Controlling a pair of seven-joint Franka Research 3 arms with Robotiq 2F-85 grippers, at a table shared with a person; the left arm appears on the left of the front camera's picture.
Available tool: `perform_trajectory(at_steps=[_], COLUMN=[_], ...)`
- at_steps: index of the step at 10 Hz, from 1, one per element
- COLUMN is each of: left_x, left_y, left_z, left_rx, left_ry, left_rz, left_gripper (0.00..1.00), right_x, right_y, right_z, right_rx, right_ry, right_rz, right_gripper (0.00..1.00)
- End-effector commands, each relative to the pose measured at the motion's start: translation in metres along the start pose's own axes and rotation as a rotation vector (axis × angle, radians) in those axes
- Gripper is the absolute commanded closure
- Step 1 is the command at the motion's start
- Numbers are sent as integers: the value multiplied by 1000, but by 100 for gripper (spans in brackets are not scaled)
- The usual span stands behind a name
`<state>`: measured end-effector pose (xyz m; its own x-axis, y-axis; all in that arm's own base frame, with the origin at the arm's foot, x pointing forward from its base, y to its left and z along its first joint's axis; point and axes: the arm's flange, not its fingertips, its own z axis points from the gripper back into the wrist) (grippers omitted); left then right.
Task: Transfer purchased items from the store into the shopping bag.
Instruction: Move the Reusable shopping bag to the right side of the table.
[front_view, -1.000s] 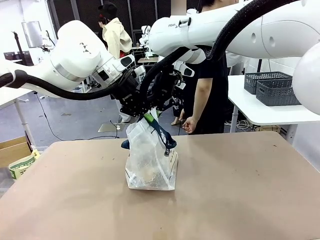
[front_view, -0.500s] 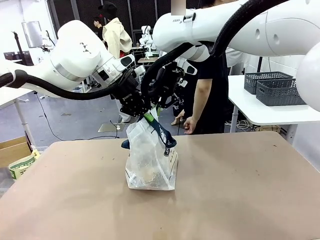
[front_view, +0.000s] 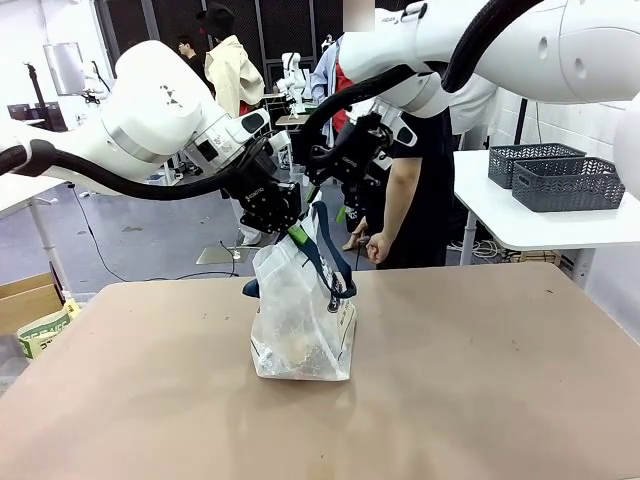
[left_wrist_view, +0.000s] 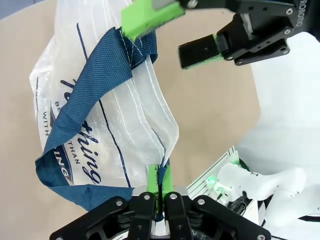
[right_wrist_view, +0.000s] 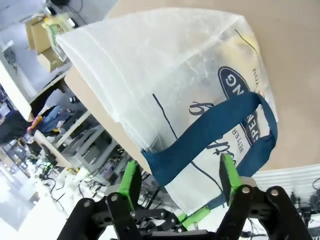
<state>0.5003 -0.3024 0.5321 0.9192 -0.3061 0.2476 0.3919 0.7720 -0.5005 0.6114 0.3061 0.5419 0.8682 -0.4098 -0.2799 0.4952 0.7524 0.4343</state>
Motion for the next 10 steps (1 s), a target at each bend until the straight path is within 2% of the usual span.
perform_trajectory(at_steps=[1,2,4,6,7,8,9,10], left_x=[-1,-1,-1,-1,-1,-1,-1,-1], left_y=[1,1,1,1,1,1,1,1], left_z=[0,0,0,0,0,0,0,0], left_rx=[-8,-8,-8,-8,-8,-8,-8,-8], left_ry=[2,2,2,2,2,2,2,2], left_rz=[-3,-3,-3,-3,-3,-3,-3,-3], left_gripper=[100,100,100,100,100,100,100,100], right_x=[3,8,25,18,14,7,6,0], right_y=[-24,-30,-54,-79,-92,-108,-121,-132], right_z=[12,22,58,87,97,107,119,124], right_rx=[59,-2,-28,22,26,28,94,97], right_ry=[42,72,11,-66,-100,-101,-115,-124], right_rz=[17,112,256,586,824,1001,1120,1262], right_gripper=[0,0,0,0,0,0,0,0])
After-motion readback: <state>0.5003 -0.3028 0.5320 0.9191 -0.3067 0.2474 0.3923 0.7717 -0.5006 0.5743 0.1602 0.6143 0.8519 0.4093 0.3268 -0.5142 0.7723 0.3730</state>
